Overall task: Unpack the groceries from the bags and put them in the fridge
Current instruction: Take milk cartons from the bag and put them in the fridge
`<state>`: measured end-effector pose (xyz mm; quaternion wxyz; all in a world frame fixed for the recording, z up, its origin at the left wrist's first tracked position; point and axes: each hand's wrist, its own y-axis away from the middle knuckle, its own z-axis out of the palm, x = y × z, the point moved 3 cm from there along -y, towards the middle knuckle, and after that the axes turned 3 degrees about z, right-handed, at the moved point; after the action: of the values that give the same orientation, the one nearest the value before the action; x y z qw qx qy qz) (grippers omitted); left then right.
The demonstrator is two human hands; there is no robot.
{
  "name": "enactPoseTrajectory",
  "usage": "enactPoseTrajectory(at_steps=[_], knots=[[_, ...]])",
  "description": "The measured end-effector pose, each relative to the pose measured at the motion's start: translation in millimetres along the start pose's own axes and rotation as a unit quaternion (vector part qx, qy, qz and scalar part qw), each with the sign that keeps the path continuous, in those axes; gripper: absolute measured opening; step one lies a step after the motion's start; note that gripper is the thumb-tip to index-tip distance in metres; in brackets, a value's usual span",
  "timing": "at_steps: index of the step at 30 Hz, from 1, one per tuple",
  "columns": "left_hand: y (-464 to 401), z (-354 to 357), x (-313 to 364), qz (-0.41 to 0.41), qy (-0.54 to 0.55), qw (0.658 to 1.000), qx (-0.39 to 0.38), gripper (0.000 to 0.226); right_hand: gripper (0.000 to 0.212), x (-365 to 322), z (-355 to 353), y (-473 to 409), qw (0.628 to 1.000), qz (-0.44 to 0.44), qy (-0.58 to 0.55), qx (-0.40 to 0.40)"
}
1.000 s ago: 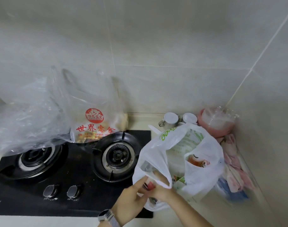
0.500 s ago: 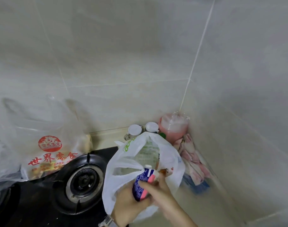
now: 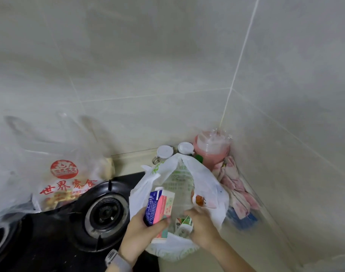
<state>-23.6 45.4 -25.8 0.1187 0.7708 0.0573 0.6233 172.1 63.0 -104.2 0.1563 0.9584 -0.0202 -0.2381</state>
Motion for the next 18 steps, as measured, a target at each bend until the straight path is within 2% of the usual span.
enactPoseTrajectory(at_steps=[4,8,10,13,15,18], knots=[[4.9,-5.9,-1.8,-0.012,0.013,1.000,0.013,0.029,0.072,-3.9,2.3,-7.0,0.987,-0.022,0.147,-0.061],[9.5,-8.1,-2.7,-0.022,0.018,0.999,0.019,0.030,0.078,-13.9,5.4,-14.7,0.949,-0.033,0.280,-0.143],[10.7,-9.7,-3.2,-0.028,0.024,0.999,0.026,0.031,0.074,-16.1,7.1,-17.0,0.926,-0.045,0.332,-0.174],[12.1,-11.1,-2.9,-0.038,0.033,0.998,0.036,0.031,0.059,-14.1,11.1,-19.5,0.916,-0.084,0.349,-0.177],[12.5,-11.6,-2.1,-0.042,0.038,0.998,0.041,0.031,0.062,-9.4,13.2,-20.4,0.915,-0.125,0.350,-0.157],[14.1,-11.7,-2.1,-0.052,0.050,0.996,0.049,0.031,0.064,1.0,13.7,-18.7,0.931,-0.153,0.304,-0.130]])
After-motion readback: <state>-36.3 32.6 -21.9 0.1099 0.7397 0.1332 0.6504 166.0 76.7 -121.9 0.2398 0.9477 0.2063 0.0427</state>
